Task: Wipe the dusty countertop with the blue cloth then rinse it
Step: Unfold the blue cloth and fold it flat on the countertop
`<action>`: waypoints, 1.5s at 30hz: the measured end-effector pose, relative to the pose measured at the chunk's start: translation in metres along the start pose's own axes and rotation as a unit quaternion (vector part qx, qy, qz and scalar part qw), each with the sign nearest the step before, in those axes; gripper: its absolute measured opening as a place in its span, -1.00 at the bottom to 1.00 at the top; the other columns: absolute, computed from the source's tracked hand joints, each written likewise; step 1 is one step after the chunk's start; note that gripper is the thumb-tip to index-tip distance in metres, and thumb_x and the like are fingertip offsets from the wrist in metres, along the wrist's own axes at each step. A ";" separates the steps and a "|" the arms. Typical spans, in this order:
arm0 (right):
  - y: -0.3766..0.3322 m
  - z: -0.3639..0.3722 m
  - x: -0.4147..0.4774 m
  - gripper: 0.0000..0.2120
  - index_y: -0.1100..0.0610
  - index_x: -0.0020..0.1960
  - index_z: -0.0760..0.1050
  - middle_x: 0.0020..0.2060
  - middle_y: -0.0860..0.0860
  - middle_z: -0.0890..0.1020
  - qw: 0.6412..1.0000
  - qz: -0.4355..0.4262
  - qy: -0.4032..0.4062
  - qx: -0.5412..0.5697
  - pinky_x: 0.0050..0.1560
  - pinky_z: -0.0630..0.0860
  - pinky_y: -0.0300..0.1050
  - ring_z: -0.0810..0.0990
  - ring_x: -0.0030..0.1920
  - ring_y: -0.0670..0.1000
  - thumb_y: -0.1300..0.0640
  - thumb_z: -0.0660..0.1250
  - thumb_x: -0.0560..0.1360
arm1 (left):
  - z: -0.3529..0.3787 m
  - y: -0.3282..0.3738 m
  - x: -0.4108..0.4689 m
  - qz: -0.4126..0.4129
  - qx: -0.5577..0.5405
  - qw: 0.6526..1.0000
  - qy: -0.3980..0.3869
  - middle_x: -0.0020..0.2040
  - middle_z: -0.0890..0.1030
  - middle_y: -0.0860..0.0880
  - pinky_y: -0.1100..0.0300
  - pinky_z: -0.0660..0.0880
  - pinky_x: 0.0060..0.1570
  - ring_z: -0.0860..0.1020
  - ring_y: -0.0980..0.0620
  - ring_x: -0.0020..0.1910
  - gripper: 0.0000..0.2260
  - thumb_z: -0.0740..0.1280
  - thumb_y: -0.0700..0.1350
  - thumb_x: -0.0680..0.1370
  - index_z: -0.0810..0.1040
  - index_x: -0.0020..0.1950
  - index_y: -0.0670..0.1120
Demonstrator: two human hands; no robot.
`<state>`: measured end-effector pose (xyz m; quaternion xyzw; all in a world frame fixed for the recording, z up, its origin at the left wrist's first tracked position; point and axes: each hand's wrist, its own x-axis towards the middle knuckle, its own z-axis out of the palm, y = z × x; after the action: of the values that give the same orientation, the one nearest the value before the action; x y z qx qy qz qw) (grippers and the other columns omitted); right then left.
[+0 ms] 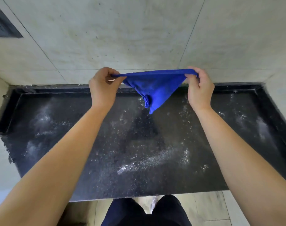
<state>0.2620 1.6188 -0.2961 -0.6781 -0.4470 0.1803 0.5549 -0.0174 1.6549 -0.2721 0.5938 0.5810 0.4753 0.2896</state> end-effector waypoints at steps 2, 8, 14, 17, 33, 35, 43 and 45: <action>-0.009 -0.005 -0.010 -0.79 0.03 0.10 0.62 0.01 0.00 0.68 1.000 -0.021 0.009 0.013 0.11 0.54 -0.18 0.64 0.02 -0.06 0.15 0.27 0.55 | -0.009 0.006 -0.012 0.027 0.000 1.000 0.012 -0.11 0.65 0.05 0.40 0.51 -0.11 0.60 0.27 -0.18 -0.88 0.50 -0.14 0.48 0.58 -0.07 -0.03; 0.034 -0.002 -0.075 -0.82 -0.06 -0.02 0.62 -0.08 -0.03 0.67 0.995 0.072 -0.062 -0.018 0.03 0.51 -0.20 0.63 -0.05 -0.04 0.09 0.24 0.51 | -0.021 -0.055 -0.091 0.014 0.085 0.996 -0.023 -0.10 0.60 0.05 0.54 0.38 -0.10 0.55 0.29 -0.16 -0.90 0.49 -0.17 0.49 0.61 -0.05 -0.11; 0.117 -0.003 -0.167 -0.78 0.00 0.07 0.62 -0.14 0.00 0.69 0.921 0.224 -0.278 -0.155 -0.03 0.50 -0.23 0.65 -0.04 -0.02 0.14 0.22 0.56 | -0.023 -0.159 -0.192 -0.138 0.177 0.955 -0.193 -0.17 0.61 0.01 0.14 0.57 -0.10 0.56 0.16 -0.27 -0.92 0.50 -0.14 0.48 0.62 -0.10 -0.08; 0.136 -0.010 -0.194 -0.82 -0.04 -0.03 0.60 -0.20 0.00 0.70 0.893 0.245 -0.320 -0.198 0.06 0.56 -0.09 0.69 -0.06 0.02 0.12 0.22 0.55 | -0.026 -0.176 -0.218 -0.151 0.210 0.936 -0.238 -0.18 0.61 0.04 0.12 0.53 -0.14 0.55 0.10 -0.26 -0.91 0.47 -0.06 0.51 0.64 -0.08 -0.06; 0.146 0.010 -0.150 -0.56 0.07 -0.15 0.56 -0.18 -0.04 0.60 0.852 0.173 -0.360 -0.338 -0.08 0.53 0.02 0.57 -0.14 0.07 -0.19 0.07 0.61 | 0.018 -0.174 -0.147 -0.174 0.380 0.867 -0.272 -0.21 0.66 0.11 0.12 0.49 -0.12 0.62 -0.05 -0.09 -0.57 0.13 0.38 0.55 0.58 0.01 0.09; 0.156 0.027 -0.136 -0.66 0.05 -0.01 0.58 -0.04 -0.02 0.60 0.870 0.156 -0.339 -0.323 -0.01 0.54 0.03 0.58 -0.08 0.06 -0.12 0.12 0.63 | 0.035 -0.181 -0.124 -0.191 0.350 0.885 -0.241 -0.12 0.68 0.12 0.10 0.51 -0.02 0.62 -0.03 0.01 -0.58 0.21 0.33 0.55 0.59 0.13 0.05; 0.184 0.110 -0.085 -0.61 0.10 0.47 0.38 0.43 0.06 0.38 0.851 -0.016 -0.351 -0.389 0.24 0.44 0.05 0.40 0.34 0.14 0.18 0.16 0.65 | 0.119 -0.202 -0.056 -0.238 0.225 0.925 -0.192 0.04 0.66 0.10 0.17 0.44 -0.01 0.55 0.08 0.09 -0.58 0.36 0.25 0.51 0.57 0.22 -0.01; 0.189 0.124 -0.086 -0.53 0.11 0.56 0.23 0.54 0.09 0.25 0.824 -0.049 -0.387 -0.411 0.36 0.32 0.10 0.27 0.47 0.16 0.17 0.15 0.66 | 0.131 -0.206 -0.054 -0.253 0.211 0.924 -0.196 -0.13 0.65 0.06 0.11 0.53 -0.01 0.55 0.06 -0.07 -0.76 0.39 0.17 0.52 0.60 0.00 0.01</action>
<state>0.2010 1.6260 -0.5300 -0.6954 -0.6901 0.2000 0.0139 0.0221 1.6626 -0.5185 0.5554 0.7308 0.1267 0.3761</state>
